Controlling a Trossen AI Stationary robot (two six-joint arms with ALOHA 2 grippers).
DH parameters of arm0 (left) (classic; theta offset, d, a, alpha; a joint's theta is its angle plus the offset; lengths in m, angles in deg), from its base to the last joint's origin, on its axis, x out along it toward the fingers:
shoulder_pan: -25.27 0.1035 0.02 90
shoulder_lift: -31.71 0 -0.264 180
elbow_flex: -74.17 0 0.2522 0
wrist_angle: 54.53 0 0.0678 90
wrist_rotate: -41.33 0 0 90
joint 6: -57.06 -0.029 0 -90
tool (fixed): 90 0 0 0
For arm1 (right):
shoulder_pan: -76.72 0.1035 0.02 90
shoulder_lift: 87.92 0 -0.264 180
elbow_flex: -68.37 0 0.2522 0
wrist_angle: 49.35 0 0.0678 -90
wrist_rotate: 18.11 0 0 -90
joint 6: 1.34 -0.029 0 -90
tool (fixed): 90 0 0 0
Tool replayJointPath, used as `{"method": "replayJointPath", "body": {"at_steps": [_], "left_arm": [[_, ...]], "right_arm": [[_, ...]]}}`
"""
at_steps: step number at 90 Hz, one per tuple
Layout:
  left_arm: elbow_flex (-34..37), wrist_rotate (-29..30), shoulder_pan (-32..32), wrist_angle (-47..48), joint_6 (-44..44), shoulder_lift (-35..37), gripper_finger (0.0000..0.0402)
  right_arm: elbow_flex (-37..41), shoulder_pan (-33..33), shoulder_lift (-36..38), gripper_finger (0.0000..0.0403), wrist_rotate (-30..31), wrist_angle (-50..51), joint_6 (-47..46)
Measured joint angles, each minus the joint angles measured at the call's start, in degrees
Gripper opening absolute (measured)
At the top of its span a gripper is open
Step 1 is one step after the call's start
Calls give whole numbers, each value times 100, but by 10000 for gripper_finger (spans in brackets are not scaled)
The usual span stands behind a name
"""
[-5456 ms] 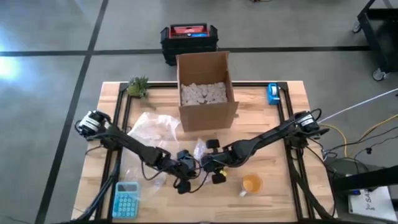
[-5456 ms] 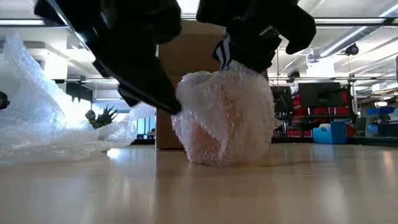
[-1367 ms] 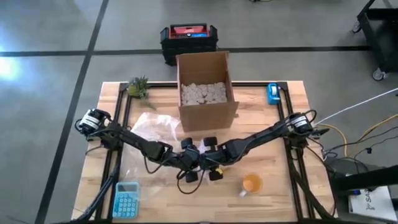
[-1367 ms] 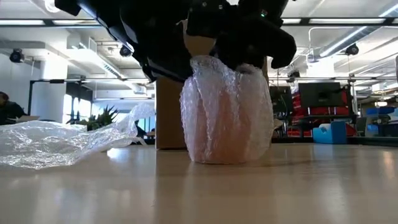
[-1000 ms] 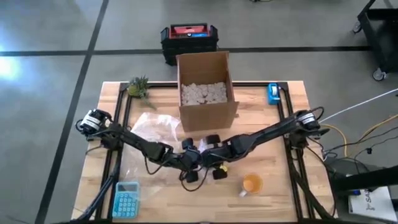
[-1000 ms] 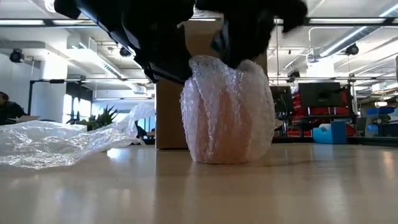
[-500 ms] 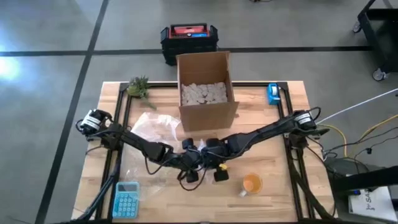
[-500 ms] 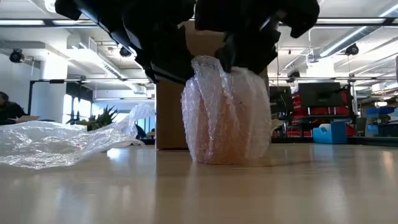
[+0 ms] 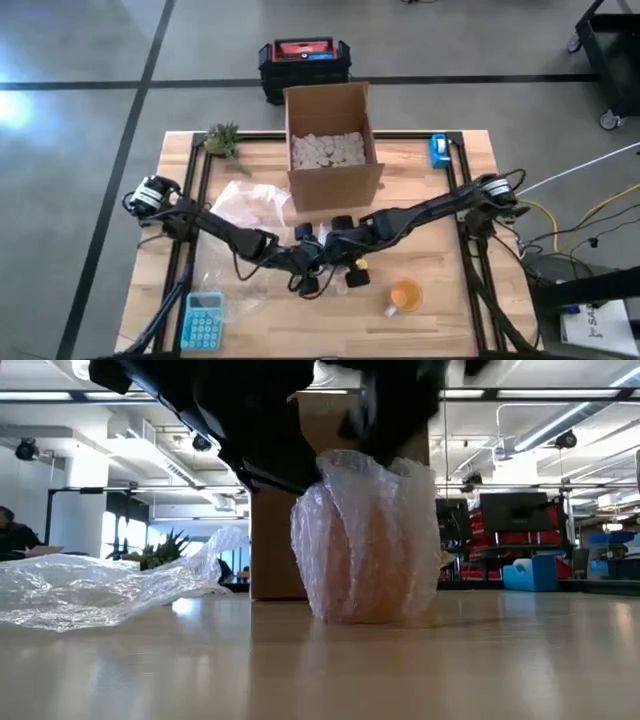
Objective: Wrap mug
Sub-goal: Wrap the orange mug with bubble wrap
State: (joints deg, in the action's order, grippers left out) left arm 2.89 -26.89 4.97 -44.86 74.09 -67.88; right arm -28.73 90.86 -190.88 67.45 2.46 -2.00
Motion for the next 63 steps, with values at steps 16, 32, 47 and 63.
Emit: {"method": "replayJointPath", "body": {"at_steps": [16,32,47,63], "left_arm": [[-2,-5,0,-5,-7,-2,36],[9,25,-24,66,8,4,36],[1,2,-33,-28,2,-2,36],[-17,-22,-28,-42,-1,-4,36]], "right_arm": [[32,87,-200,2,10,-656,52],[51,85,-414,2,579,-469,71],[192,54,-492,2,741,-137,60],[299,58,-509,2,734,-192,65]]}}
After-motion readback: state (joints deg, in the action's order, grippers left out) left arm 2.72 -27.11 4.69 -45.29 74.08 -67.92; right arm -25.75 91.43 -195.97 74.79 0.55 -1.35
